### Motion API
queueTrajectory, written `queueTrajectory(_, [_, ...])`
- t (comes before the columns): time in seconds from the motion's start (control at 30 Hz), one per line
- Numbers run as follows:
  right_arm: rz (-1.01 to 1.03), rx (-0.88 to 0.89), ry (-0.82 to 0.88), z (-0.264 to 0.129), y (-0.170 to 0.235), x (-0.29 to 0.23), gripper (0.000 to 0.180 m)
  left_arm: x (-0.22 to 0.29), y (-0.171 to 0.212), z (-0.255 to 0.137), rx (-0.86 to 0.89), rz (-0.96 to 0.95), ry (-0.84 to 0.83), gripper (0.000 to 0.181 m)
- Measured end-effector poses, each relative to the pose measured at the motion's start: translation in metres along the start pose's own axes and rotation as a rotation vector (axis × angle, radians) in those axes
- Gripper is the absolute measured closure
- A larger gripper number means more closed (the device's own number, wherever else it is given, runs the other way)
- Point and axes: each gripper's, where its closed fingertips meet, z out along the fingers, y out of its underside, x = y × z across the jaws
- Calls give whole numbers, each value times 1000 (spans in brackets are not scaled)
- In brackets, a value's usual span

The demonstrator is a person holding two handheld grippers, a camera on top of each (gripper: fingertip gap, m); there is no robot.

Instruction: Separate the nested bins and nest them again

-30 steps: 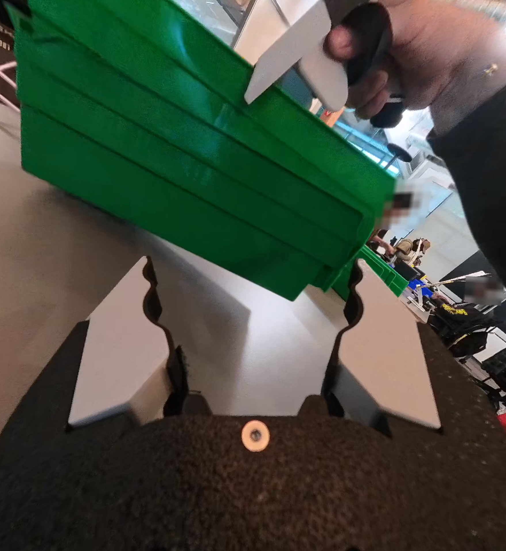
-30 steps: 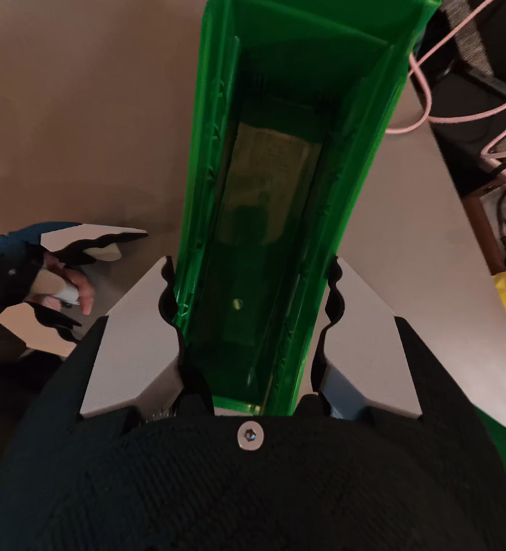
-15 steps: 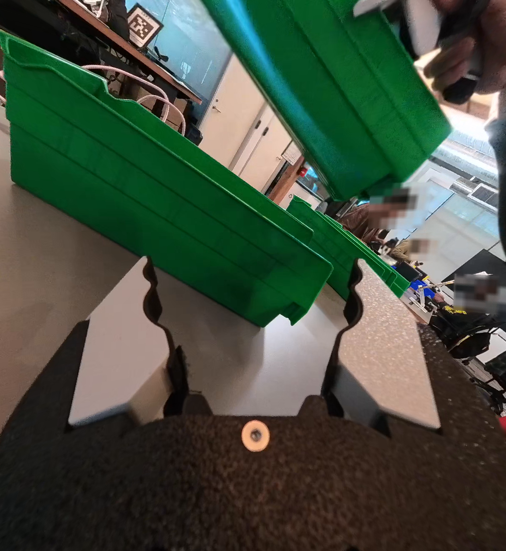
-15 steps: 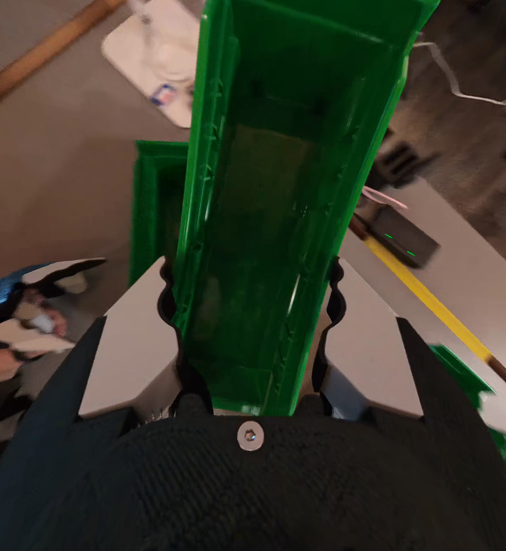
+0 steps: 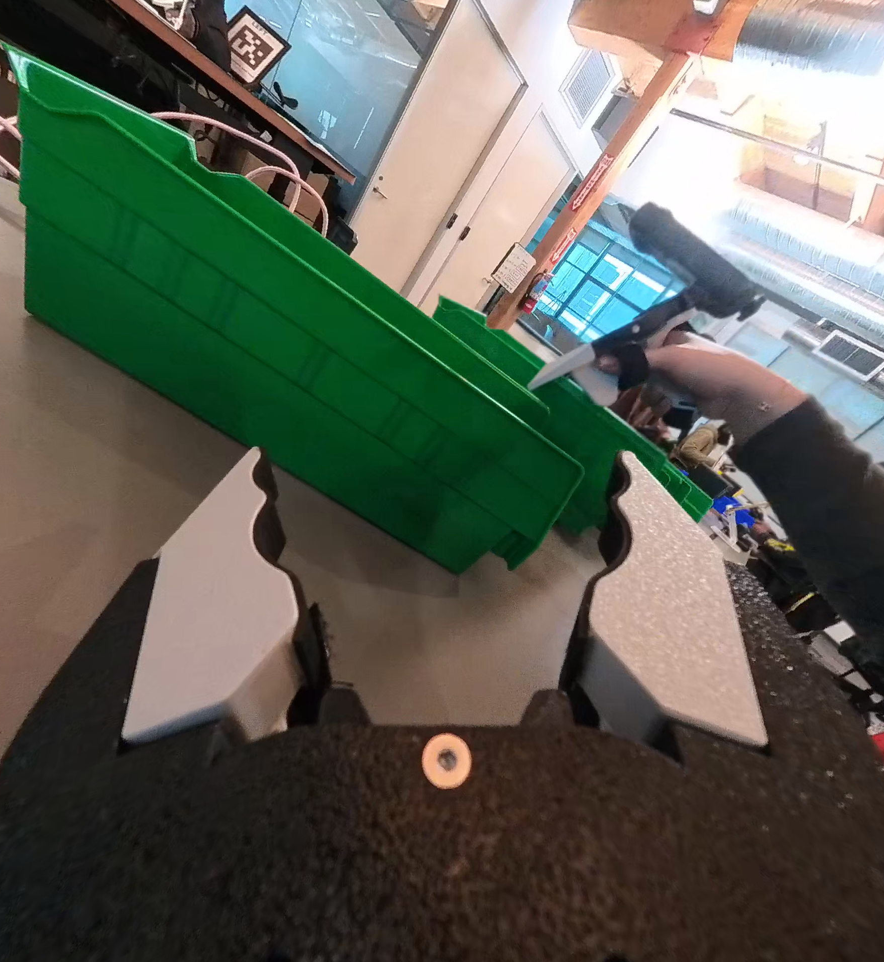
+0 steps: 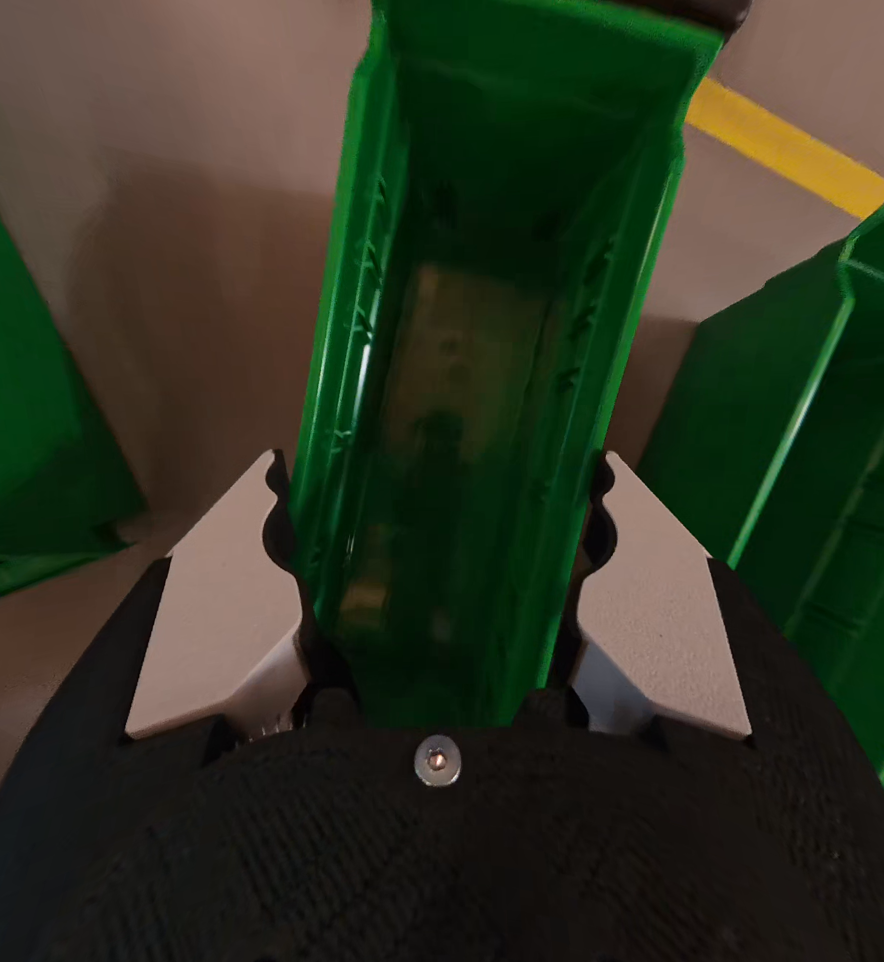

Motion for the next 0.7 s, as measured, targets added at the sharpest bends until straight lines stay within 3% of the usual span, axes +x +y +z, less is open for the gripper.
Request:
queueTrajectory(0.1, [7,-11,0,2,9,1,60,1,2,1,-15,-6,10,56])
queueTrajectory(0.2, [-69,110,69,-28,-17,-3,61,1,3,1,-18,-15,15,56])
queueTrajectory(0.3, [-251,254,-177,-55,-54,-84,78,1,3,2,-22,-13,14,56])
queueTrajectory(0.37, [-393,212,-307,-51,-59,-140,85,2,3,1,-22,-12,14,56])
queueTrajectory(0.5, [-553,30,-280,-1,-64,-196,102,3,6,2,-35,-24,24,56])
queueTrajectory(0.53, [-561,-17,-278,12,-64,-203,108,3,6,2,-36,-25,26,56])
queueTrajectory(0.6, [-541,-80,-187,34,-69,-200,151,4,6,1,-34,-21,26,56])
queueTrajectory(0.7, [-409,-111,-160,44,-74,-192,172,4,6,1,-34,-24,32,56])
